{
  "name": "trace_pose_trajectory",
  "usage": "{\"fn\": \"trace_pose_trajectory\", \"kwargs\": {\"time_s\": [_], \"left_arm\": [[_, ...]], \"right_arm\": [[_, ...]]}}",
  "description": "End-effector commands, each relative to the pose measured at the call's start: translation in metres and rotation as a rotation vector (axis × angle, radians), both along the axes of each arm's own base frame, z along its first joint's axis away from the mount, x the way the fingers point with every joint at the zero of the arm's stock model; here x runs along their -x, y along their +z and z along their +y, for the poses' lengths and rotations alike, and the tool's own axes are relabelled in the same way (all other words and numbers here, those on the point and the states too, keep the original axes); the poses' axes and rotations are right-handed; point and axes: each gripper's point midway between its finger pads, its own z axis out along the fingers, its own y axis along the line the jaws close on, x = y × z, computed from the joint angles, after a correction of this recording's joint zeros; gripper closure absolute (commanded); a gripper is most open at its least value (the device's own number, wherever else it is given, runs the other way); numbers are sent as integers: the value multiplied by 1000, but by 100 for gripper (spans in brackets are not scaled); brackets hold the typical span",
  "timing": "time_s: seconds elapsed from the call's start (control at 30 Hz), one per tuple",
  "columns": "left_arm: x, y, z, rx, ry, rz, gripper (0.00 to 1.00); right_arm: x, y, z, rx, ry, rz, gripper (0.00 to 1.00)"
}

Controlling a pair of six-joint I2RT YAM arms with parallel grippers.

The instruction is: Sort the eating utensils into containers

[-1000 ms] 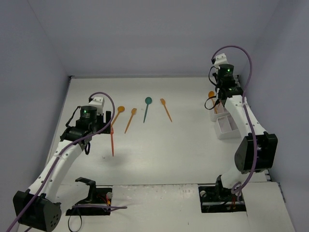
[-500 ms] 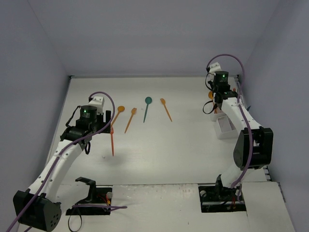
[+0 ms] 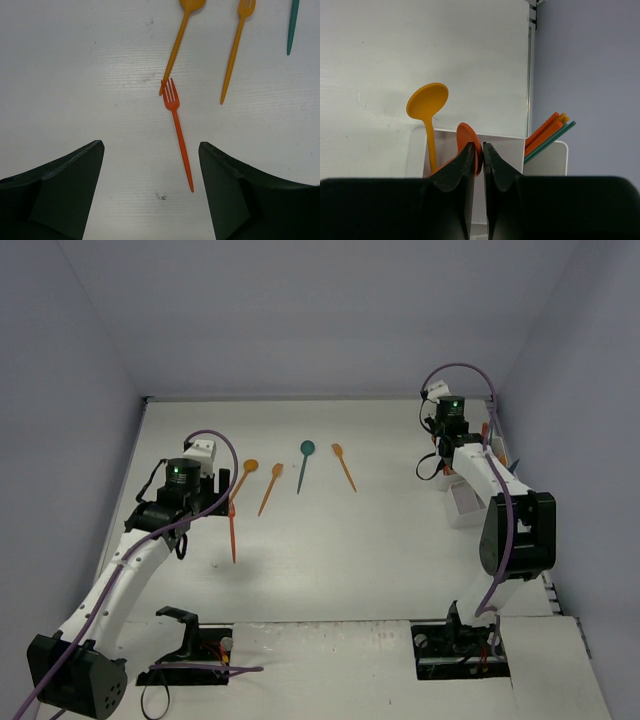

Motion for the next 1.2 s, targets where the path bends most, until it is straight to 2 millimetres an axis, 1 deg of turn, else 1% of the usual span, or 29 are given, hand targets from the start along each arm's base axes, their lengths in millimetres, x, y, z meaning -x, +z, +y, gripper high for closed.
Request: {"fn": "trace_pose_trajectory", "kwargs": {"time_s": [0.0, 0.13, 0.23, 0.3, 0.37, 0.43, 0.47, 0.57, 0.67, 0.7, 0.77, 0.83, 0.87, 0.97, 1.03, 1.1, 1.13, 1.17], "left_arm": [[-11, 18, 2, -5, 8, -78, 26], [-11, 18, 2, -6, 9, -77, 26], [-11, 18, 2, -6, 8, -78, 26], [-11, 18, 2, -7, 9, -77, 26], [-11, 18, 2, -7, 9, -80, 26], [-11, 18, 2, -3, 9, -78, 26], [-11, 17, 1, 2, 7, -76, 26], [-13, 14, -5, 26, -4, -65, 26], [-19, 13, -14, 47, -33, -39, 26], [-25, 14, -16, 47, -36, -26, 26], [-33, 13, -17, 40, -33, -3, 26], [-47, 11, -22, 36, -38, 28, 29], [-50, 2, -24, 32, -43, 58, 31], [-79, -10, -35, 25, -63, 130, 39], [-99, -10, -39, 14, -71, 140, 44], [-116, -32, -40, -18, -81, 215, 51], [-126, -39, -42, -24, -88, 236, 53], [-132, -46, -46, -19, -102, 264, 54]], "right_arm": [[-7, 3, -2, -24, -12, -40, 87], [-8, -4, -3, -28, -19, -28, 79], [-10, -6, -6, -34, -26, -27, 77], [-10, -4, -6, -38, -28, -33, 77], [-11, 4, -4, -46, -28, -51, 77], [-10, 25, -3, -53, -29, -99, 75], [-9, 36, -2, -58, -32, -122, 73], [-3, 79, 0, -96, -56, -226, 61], [9, 112, 6, -164, -58, -309, 49], [16, 125, 8, -186, -59, -343, 46], [26, 136, 19, -277, -44, -379, 44], [39, 145, 31, -347, -13, -404, 43], [45, 148, 33, -357, -5, -414, 42], [67, 154, 49, -451, 37, -430, 41], [78, 156, 60, -510, 73, -430, 40], [92, 163, 70, -553, 113, -437, 39], [98, 164, 75, -573, 136, -435, 39], [103, 162, 77, -585, 145, -430, 39]]}}
